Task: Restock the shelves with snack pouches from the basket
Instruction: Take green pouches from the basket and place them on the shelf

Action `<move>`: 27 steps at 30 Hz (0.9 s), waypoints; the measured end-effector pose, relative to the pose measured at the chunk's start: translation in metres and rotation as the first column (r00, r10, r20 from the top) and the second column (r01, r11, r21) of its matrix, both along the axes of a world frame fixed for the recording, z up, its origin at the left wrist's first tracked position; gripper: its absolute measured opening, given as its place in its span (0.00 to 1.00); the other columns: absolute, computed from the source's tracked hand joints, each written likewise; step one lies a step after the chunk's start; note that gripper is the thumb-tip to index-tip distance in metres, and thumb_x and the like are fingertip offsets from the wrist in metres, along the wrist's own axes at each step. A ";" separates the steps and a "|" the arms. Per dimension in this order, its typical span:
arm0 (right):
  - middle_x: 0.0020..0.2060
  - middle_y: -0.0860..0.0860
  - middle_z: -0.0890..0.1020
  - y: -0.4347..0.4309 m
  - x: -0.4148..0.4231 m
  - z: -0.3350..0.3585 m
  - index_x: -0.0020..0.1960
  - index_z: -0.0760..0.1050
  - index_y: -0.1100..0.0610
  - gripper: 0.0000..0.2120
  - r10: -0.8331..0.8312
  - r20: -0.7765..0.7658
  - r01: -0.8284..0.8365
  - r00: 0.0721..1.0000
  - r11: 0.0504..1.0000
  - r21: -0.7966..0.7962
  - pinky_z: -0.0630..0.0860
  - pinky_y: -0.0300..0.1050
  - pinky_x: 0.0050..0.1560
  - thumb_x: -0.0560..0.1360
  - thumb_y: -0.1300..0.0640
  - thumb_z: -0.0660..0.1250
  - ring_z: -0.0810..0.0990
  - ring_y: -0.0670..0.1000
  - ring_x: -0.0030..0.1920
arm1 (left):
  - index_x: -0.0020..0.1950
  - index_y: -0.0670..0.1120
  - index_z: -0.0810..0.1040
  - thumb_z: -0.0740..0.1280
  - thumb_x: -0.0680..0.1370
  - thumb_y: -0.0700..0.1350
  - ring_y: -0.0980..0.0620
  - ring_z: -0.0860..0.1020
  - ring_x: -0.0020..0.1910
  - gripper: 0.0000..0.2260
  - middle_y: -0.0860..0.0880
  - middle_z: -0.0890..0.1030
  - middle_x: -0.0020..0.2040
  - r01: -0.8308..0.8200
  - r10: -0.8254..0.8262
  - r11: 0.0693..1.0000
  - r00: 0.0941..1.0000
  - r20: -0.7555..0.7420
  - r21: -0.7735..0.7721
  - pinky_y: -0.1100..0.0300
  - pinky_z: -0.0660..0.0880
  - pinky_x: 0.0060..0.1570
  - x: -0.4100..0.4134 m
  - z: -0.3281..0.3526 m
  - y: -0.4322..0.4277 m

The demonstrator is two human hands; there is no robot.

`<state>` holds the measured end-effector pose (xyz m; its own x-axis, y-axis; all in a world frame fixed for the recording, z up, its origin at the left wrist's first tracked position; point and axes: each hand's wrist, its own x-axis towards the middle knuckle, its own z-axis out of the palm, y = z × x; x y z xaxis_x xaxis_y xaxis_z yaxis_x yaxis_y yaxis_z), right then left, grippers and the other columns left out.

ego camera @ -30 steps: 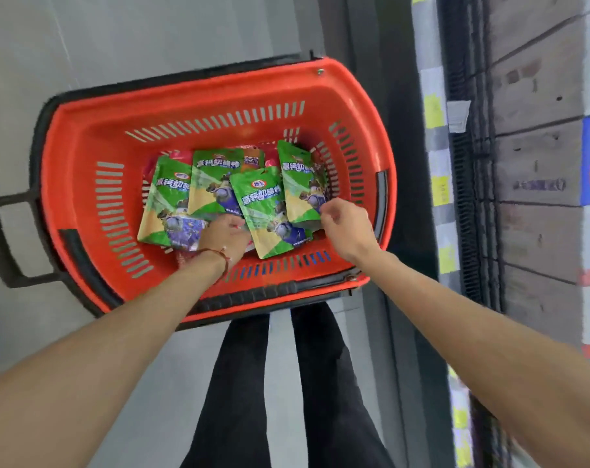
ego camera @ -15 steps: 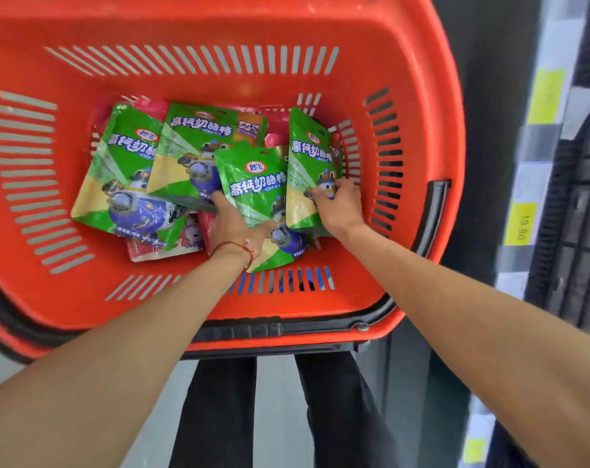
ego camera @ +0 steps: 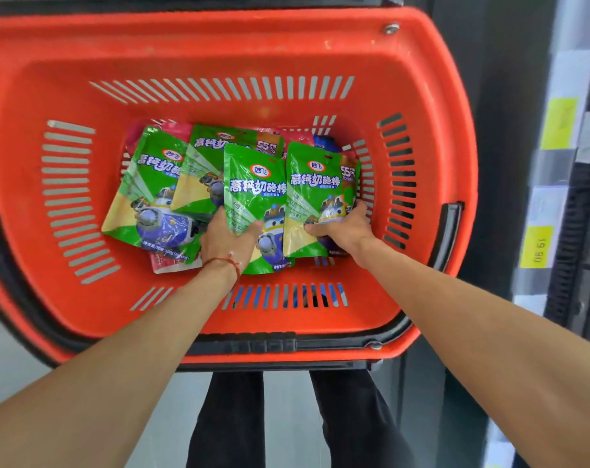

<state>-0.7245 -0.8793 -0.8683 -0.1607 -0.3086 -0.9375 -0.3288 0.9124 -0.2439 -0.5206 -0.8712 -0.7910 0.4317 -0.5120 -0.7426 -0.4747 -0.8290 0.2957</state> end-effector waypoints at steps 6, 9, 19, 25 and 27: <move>0.58 0.53 0.84 0.011 0.000 -0.017 0.67 0.73 0.57 0.63 -0.180 0.095 0.188 0.979 0.978 -0.086 0.80 0.54 0.62 0.37 0.32 0.86 0.84 0.55 0.57 | 0.68 0.44 0.72 0.78 0.69 0.48 0.47 0.73 0.64 0.30 0.49 0.76 0.60 -0.047 0.049 0.998 0.997 -0.063 0.036 0.59 0.68 0.57 0.002 0.006 -0.007; 0.54 0.53 0.86 0.002 0.000 0.004 0.65 0.77 0.59 0.45 -0.293 0.199 0.309 0.935 0.949 -0.054 0.81 0.52 0.61 0.55 0.40 0.86 0.87 0.52 0.52 | 0.53 0.48 0.76 0.79 0.68 0.48 0.53 0.76 0.55 0.19 0.54 0.77 0.55 -0.043 0.046 0.998 0.996 -0.078 0.049 0.61 0.69 0.52 0.008 0.008 -0.011; 0.55 0.59 0.84 0.003 -0.002 0.066 0.69 0.68 0.61 0.38 -0.231 0.184 0.243 0.955 0.969 -0.043 0.82 0.55 0.53 0.66 0.57 0.84 0.86 0.67 0.49 | 0.75 0.37 0.62 0.75 0.73 0.50 0.42 0.68 0.70 0.37 0.40 0.67 0.73 0.034 -0.025 0.994 0.996 -0.089 0.104 0.55 0.67 0.61 0.018 0.039 -0.028; 0.48 0.53 0.85 0.039 0.007 0.143 0.56 0.72 0.58 0.25 -0.400 0.159 0.426 0.903 0.884 -0.193 0.84 0.42 0.43 0.66 0.64 0.83 0.87 0.56 0.47 | 0.79 0.42 0.55 0.75 0.74 0.47 0.44 0.63 0.74 0.41 0.42 0.61 0.77 0.163 -0.153 0.986 0.969 -0.195 0.033 0.55 0.62 0.69 0.027 0.104 -0.024; 0.50 0.58 0.86 0.054 0.014 0.170 0.57 0.73 0.61 0.27 -0.456 0.143 0.478 0.878 0.836 -0.270 0.85 0.50 0.48 0.65 0.64 0.84 0.87 0.59 0.49 | 0.78 0.41 0.57 0.75 0.73 0.46 0.45 0.65 0.72 0.39 0.44 0.64 0.75 0.210 -0.204 0.978 0.953 -0.224 0.003 0.58 0.63 0.67 0.029 0.133 -0.022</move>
<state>-0.7103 -0.8258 -0.6982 -0.2916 -0.4713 -0.8324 0.1463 0.8380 -0.5257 -0.4916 -0.8929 -0.6579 0.1421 -0.5518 -0.8218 -0.5620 -0.7284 0.3919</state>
